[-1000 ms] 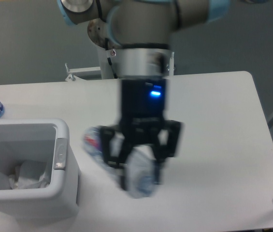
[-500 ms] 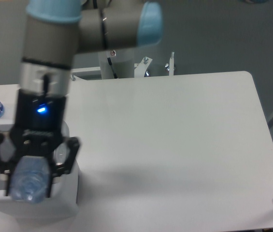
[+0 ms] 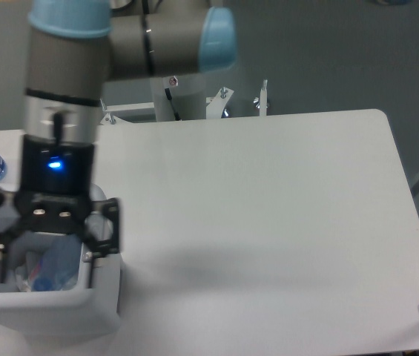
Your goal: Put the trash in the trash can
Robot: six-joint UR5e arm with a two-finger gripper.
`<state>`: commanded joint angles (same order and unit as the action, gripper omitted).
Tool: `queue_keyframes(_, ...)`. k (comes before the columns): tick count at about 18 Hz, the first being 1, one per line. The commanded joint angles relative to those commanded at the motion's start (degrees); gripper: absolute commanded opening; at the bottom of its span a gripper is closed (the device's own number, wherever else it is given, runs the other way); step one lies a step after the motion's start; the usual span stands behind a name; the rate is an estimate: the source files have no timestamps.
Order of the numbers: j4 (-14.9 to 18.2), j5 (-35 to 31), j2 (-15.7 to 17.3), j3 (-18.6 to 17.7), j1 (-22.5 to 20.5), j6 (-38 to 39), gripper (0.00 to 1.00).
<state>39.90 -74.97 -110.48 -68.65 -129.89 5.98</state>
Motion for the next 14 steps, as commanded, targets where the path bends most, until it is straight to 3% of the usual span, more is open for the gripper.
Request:
queue_keyframes(4,4.03,-3.16,1.58,-0.43,-6.16,-8.41,1.00)
queue_keyframes(11,19.32,-18.34,2.37,-1.92,-11.09,-38.55,1.00)
queue_keyframes(14,20.04,-20.92,4.13,-4.91,-14.16,-46.75,1.00)
